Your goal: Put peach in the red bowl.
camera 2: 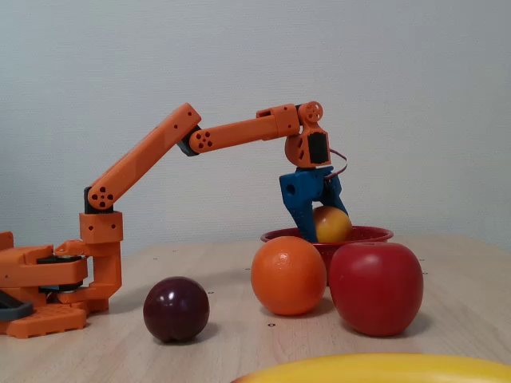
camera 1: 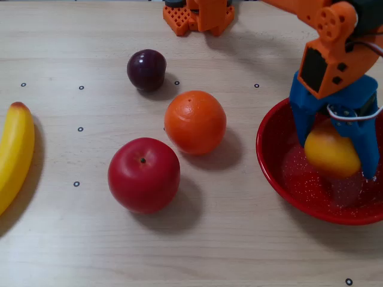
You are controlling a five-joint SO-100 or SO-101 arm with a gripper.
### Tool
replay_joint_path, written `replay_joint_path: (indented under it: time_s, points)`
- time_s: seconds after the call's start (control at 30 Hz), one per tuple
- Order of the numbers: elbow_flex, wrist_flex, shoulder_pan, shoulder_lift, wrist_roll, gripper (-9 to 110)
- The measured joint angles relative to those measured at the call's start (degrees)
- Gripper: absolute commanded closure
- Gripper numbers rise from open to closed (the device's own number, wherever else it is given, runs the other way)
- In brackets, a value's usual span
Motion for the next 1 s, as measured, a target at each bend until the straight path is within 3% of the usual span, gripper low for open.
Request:
replay_joint_path:
  time_s: [0.5,0.7,1.0]
  points:
    - [2.20,1.32,0.00,-3.08,-1.49,102]
    - [2.20,1.41,0.00,-3.16,-3.87,71]
    - [1.85,5.89,0.62,-3.16,-5.80,60]
